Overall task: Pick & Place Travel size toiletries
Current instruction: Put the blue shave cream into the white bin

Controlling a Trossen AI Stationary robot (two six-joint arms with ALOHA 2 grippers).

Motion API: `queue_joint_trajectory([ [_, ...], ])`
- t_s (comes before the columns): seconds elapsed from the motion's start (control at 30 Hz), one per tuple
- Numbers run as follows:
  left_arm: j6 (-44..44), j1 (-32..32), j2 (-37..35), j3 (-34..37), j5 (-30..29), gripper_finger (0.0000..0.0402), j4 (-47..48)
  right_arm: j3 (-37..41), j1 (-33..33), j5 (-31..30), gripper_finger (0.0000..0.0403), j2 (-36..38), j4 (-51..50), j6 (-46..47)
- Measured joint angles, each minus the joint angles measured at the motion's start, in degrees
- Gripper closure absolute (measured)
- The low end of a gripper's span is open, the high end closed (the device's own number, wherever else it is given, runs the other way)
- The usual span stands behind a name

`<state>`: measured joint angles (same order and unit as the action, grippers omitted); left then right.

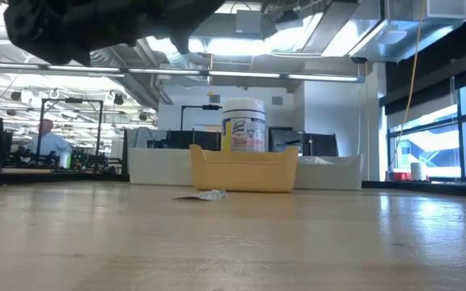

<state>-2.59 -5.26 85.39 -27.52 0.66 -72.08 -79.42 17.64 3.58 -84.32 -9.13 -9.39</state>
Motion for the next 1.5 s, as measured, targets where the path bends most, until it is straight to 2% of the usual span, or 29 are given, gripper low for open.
queue_joint_trajectory([
  [0.2,4.09,-0.05,4.77,-3.55,6.81,0.0311,-6.56,0.0,1.93,5.01,0.0271,1.87,6.12,-4.4],
  [0.33,6.22,-0.94,8.34,-7.77,11.02,0.0311,-11.97,0.0,3.3,6.54,0.0269,2.21,9.58,-7.22],
  [0.5,7.37,-1.85,11.69,-14.13,17.09,0.0311,-11.77,0.0,4.22,9.04,0.0249,2.21,10.04,-7.32],
  [0.73,6.17,-1.86,14.71,-20.11,27.38,0.0311,-5.61,0.0,4.22,19.05,0.0272,2.19,9.57,-0.58],
  [0.97,1.59,-2.24,15.92,-24.2,29.08,0.0311,-2.23,0.02,4.24,20.0,0.0246,2.15,7.42,1.51],
  [1.1,0.33,-2.66,15.92,-25.49,31.0,0.0311,-0.94,0.01,4.49,20.69,0.0266,2.15,7.35,1.51],
  [1.27,-1.66,-3.42,15.92,-26.94,30.3,0.0311,2.73,0.01,4.44,20.89,0.0273,2.15,7.32,1.51],
  [1.43,-0.37,-4.12,15.9,-27.18,29.4,0.0311,3.07,0.02,4.49,20.89,0.0243,2.15,7.33,1.49],
  [1.5,0.27,-4.71,15.91,-27.2,27.7,0.0311,2.92,0.0,4.49,20.89,0.0244,2.15,7.41,1.01],
])
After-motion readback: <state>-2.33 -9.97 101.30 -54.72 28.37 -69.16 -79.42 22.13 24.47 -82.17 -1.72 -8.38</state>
